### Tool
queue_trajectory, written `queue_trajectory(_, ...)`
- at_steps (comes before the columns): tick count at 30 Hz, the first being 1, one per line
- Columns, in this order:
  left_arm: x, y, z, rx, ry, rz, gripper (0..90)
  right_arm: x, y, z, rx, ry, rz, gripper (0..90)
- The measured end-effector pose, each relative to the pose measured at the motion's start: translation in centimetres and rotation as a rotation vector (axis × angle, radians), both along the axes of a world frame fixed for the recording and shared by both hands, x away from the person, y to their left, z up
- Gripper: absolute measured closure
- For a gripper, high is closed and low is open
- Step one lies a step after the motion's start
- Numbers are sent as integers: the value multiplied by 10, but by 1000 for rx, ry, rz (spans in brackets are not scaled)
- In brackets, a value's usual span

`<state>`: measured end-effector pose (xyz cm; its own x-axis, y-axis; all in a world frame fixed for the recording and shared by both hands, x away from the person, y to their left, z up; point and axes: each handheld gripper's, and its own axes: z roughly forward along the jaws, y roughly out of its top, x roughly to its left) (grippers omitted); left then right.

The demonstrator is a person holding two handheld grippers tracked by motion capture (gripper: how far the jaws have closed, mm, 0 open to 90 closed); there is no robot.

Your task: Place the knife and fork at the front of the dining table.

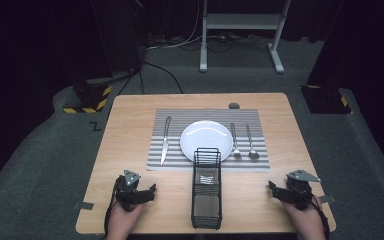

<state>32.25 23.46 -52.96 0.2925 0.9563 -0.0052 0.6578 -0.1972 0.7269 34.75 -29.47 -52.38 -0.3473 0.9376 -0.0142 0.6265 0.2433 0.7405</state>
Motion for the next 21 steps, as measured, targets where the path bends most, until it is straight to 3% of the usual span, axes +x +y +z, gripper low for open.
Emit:
queue_trajectory(2, 0, 0, 0, 2, -2, 3, 103, -6, -13, 0, 1, 4, 0, 189)
queue_trajectory(6, 0, -1, 0, 3, -2, 5, 102, -8, -23, 0, 19, 4, -55, 182)
queue_trajectory(9, 0, -1, 0, 6, -1, 6, 100, -8, -22, 0, -2, 7, -35, 159)
queue_trajectory(21, 2, -2, 0, 1, 6, 8, 85, -7, -22, 0, 0, 11, -32, 150)
